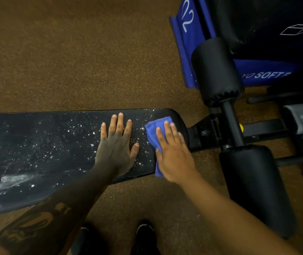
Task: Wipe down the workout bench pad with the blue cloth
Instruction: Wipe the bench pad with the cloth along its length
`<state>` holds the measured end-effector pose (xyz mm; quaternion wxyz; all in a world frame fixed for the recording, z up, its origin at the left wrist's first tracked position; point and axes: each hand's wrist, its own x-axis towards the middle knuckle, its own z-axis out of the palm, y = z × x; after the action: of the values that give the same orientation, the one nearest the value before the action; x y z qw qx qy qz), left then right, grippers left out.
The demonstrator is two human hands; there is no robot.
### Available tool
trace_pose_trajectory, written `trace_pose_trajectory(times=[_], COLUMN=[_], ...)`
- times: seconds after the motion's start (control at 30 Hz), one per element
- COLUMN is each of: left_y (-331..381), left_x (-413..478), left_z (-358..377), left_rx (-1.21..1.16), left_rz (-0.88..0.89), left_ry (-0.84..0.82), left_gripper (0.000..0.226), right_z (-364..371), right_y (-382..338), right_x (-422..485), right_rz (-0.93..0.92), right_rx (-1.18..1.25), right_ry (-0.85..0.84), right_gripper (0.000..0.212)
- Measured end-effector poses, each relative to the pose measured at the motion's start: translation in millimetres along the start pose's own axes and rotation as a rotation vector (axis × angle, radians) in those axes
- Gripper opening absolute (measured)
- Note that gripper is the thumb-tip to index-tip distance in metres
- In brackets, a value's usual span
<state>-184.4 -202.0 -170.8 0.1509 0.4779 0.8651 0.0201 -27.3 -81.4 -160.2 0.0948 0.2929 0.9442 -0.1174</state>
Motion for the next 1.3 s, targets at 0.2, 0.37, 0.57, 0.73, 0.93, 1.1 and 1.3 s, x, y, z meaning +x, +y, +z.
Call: trace_pose_trajectory(times=[0.2,0.37,0.57,0.73,0.93,1.1,1.3], left_y=[-5,-8,-12,-22,-28,-30,-37], left_x=[-3,-2,-4,-11,-12,-14,-20], left_z=[-4,-5,-7,-9,-6,-2,0], left_rx=[-0.015,0.026,-0.012,0.01,0.045,0.071,0.062], left_rz=[0.023,0.027,0.033,-0.04,-0.044,-0.044,-0.013], left_ry=[-0.005,-0.022,0.002,0.006,-0.017,-0.01,0.01], left_gripper=[0.074,0.073,0.073,0.072,0.075,0.076,0.077], right_z=[-10,0,-15,-5,-3,-4,5], right_y=[-12,-30,-33,-47,-40,-47,-60], right_x=[67,9,87,52,40,78,16], right_rz=[0.338,0.04,0.179,0.07,0.023,0.057,0.016], right_rx=[0.105,0.03,0.081,0.089,0.032,0.021,0.048], right_ry=[0.091,0.021,0.034,0.043,-0.006,0.037,0.009], right_gripper=[0.065,0.067,0.065,0.071,0.069,0.067,0.067])
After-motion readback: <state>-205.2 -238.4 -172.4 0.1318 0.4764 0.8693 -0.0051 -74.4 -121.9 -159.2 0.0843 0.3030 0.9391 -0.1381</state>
